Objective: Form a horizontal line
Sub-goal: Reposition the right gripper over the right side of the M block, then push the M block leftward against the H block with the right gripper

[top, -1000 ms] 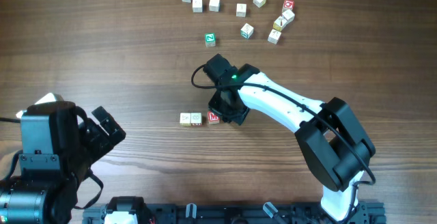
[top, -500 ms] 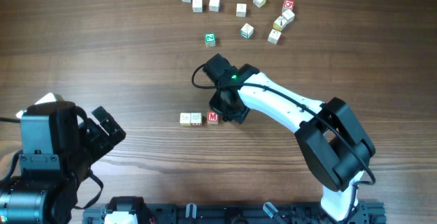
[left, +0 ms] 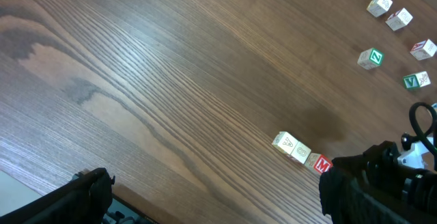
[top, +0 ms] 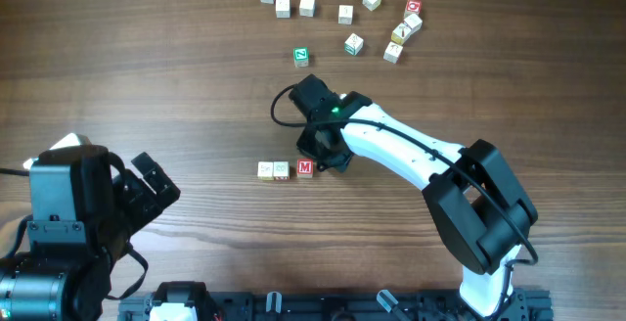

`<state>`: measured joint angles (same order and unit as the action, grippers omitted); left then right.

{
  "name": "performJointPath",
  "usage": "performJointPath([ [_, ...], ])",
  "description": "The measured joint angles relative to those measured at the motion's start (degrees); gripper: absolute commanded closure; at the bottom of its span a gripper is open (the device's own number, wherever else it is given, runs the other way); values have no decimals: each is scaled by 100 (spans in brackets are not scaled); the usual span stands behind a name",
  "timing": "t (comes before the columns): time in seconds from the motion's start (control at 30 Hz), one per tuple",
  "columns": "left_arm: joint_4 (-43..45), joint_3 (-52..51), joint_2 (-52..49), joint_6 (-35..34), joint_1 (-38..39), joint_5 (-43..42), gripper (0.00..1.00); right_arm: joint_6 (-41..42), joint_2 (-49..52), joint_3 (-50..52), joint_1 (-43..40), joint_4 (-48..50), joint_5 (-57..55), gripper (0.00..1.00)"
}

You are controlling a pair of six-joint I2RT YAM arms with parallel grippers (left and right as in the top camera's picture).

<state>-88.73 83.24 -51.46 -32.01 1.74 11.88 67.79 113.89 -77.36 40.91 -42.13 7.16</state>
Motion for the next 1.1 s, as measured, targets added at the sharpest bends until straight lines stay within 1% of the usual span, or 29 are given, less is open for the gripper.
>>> performJointPath([
  [0.3,0,0,0,0,0,0,0,-201,0,2,-2,26,225,95],
  [0.57,0,0,0,0,0,0,0,-251,0,2,-2,-22,83,95],
  [0.77,0,0,0,0,0,0,0,120,0,7,-31,-518,-229,96],
  [1.1,0,2,0,0,0,0,0,-81,0,7,-44,-363,321,95],
])
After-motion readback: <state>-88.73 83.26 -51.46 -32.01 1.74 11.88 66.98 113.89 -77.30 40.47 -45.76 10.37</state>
